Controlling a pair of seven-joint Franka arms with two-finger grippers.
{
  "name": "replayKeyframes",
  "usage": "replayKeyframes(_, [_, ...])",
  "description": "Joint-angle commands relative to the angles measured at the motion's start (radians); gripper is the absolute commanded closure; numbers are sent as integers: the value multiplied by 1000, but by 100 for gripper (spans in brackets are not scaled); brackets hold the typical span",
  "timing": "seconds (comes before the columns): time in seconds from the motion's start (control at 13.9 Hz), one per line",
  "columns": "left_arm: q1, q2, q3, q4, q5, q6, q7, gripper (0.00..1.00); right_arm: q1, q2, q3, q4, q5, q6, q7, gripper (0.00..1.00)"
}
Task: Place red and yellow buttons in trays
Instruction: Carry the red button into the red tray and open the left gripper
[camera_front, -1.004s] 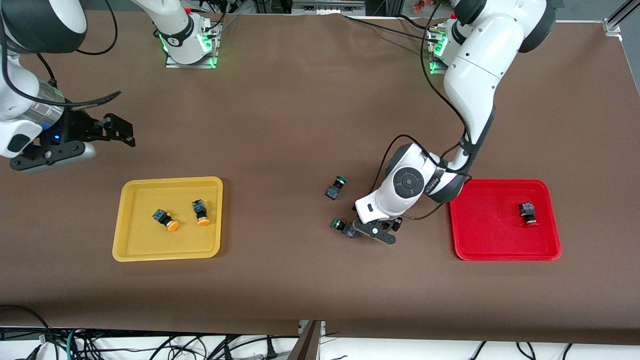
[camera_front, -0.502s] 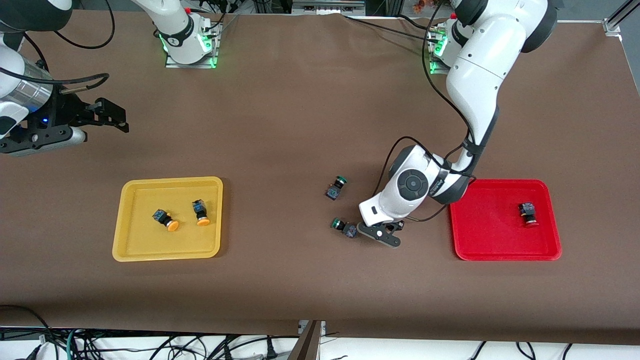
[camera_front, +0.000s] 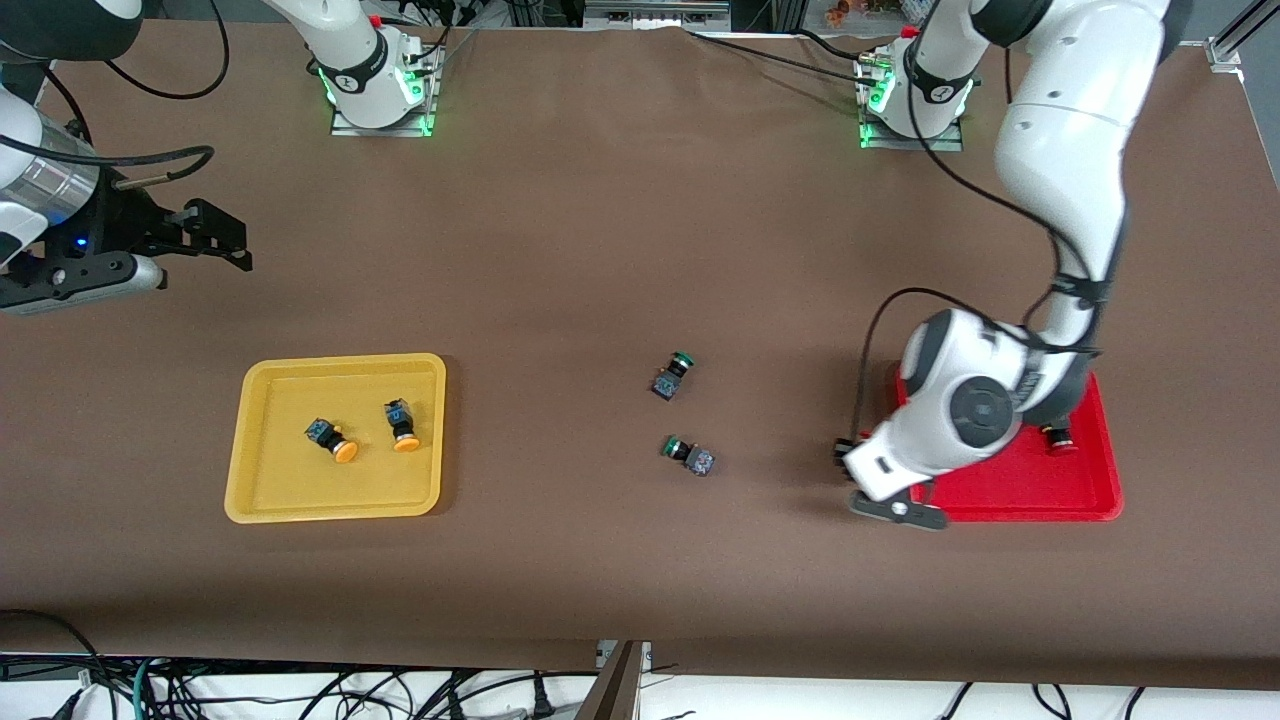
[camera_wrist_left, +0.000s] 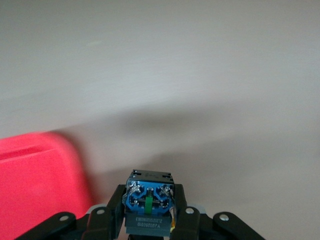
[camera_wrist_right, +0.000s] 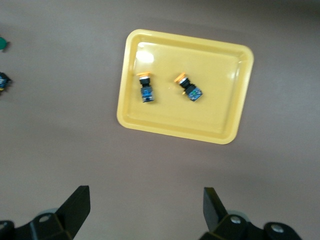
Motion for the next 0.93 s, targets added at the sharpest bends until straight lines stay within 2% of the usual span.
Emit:
replayKeyframes(0.0, [70,-86,-15,-105,15,-32,-1,100,-9,12,20,38,-49,-7,1,0])
replayKeyframes(0.22, [187,-119,-21,-211,16,-16,6,100,-12,14,20,47,-49,-11,-4,0])
replayKeyframes(0.5, [259,-198,-38,-406,23,142,8,100,-8,14,21,47,-40,-13,15,0])
replayKeyframes(0.86, [308,-188,-37,-438,23,227,23,95,-8,14,23,47,-44,-13,11,0])
